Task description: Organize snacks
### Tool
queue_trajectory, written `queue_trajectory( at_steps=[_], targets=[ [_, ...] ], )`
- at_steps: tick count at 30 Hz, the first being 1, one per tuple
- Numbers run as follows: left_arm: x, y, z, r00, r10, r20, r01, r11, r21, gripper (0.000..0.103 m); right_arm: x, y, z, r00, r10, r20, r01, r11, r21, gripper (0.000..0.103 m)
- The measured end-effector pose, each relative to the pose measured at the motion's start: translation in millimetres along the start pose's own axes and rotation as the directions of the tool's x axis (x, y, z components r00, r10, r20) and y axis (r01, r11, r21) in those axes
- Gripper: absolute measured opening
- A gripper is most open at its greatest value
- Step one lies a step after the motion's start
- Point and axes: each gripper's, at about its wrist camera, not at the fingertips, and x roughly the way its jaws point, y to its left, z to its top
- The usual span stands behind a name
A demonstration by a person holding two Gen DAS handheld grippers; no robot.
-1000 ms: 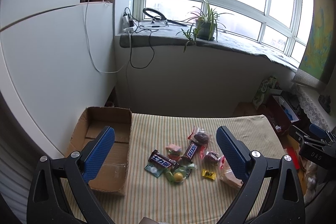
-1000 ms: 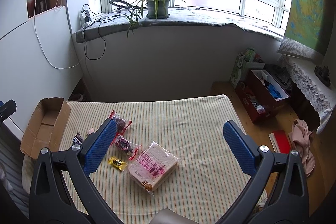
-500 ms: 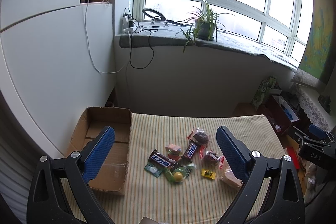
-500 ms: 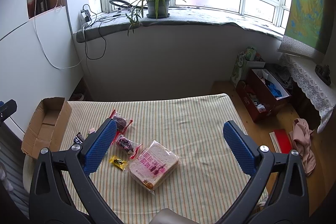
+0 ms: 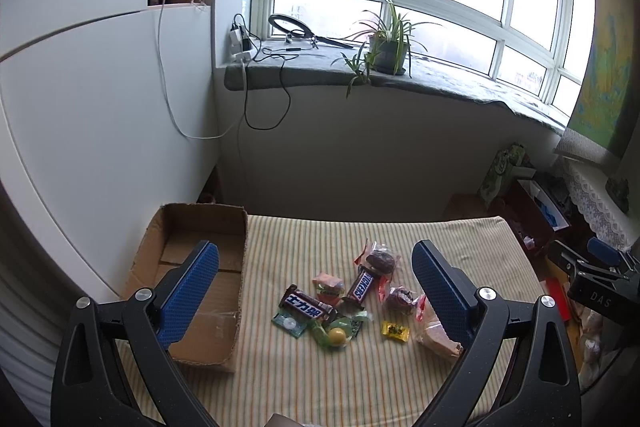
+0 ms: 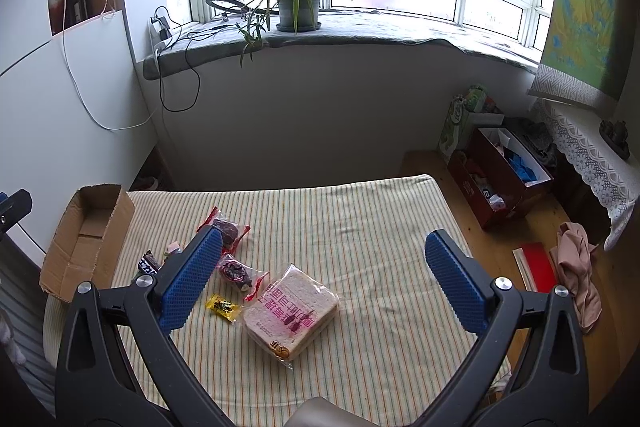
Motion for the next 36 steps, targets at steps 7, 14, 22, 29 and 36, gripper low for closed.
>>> queue_trajectory(
  at_steps=[7, 14, 22, 29, 36],
  targets=[
    [2, -3, -1, 1.000, 0.001, -0.001, -0.001, 1.000, 0.002, 0.097, 3, -2, -1, 1.000, 0.003, -0.010, -0.003, 1.000, 0.006, 0.103],
    [5, -5, -2, 1.000, -0.010, -0.009, 0.010, 1.000, 0.008, 0.097, 7, -4, -3, 1.000, 0.002, -0.025, -0.002, 1.000, 0.010, 0.103],
    [33, -9, -17, 0.985, -0.124, -0.122, 0.121, 0.992, -0.030, 0.097, 27, -20, -15, 0.994, 0.032, -0.101, -0.027, 0.998, 0.052, 0.103],
    [57, -30, -29, 0.949, -0.243, -0.201, 0.244, 0.970, -0.022, 0.097, 57, -46, -42, 0.968, 0.131, -0.212, -0.096, 0.981, 0.167, 0.103],
    [97, -54, -46, 0.857, -0.382, -0.345, 0.386, 0.921, -0.060, 0.097, 95, -64, -72, 0.918, 0.270, -0.291, -0.170, 0.929, 0.328, 0.103]
  ],
)
